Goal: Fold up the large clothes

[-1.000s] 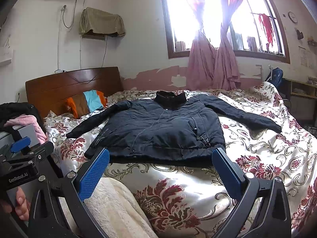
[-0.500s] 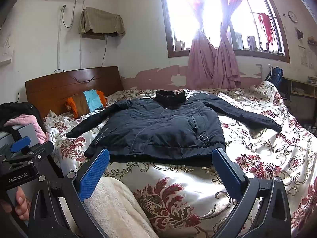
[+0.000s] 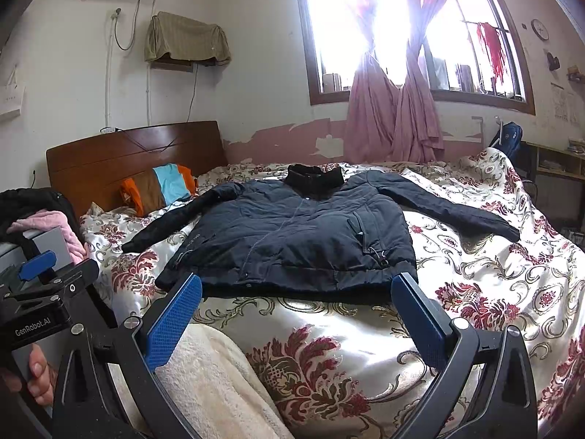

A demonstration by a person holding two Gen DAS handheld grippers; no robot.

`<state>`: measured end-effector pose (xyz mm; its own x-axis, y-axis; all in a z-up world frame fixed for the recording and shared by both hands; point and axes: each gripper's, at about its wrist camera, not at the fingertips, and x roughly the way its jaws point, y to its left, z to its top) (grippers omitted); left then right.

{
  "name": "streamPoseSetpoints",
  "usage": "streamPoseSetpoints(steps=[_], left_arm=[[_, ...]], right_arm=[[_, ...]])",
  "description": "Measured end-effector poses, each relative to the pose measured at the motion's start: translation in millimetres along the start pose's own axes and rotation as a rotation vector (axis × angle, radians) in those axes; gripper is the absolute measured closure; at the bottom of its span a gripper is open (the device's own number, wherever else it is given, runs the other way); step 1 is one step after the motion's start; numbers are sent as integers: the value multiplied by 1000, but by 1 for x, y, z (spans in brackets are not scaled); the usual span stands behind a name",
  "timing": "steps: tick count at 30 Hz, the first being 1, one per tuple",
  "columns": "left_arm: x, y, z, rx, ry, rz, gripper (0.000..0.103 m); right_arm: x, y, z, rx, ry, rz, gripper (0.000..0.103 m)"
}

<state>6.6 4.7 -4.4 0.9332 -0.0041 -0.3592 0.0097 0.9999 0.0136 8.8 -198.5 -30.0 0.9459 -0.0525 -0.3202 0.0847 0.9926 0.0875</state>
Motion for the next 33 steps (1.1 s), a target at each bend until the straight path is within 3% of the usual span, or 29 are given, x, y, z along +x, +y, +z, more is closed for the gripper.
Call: streamPoseSetpoints(steps=[21,29,33], left_arm=[[7,-3,2,-1,27,5,0],[41,-20,25,25,105,-23,0],[64,-36,37,37,157,-41,0]], right_arm=[[7,-9,-4,11,11,-16,1],[21,-45,7,69,15,-83,1],[40,-82,13,106,31,-153,1]])
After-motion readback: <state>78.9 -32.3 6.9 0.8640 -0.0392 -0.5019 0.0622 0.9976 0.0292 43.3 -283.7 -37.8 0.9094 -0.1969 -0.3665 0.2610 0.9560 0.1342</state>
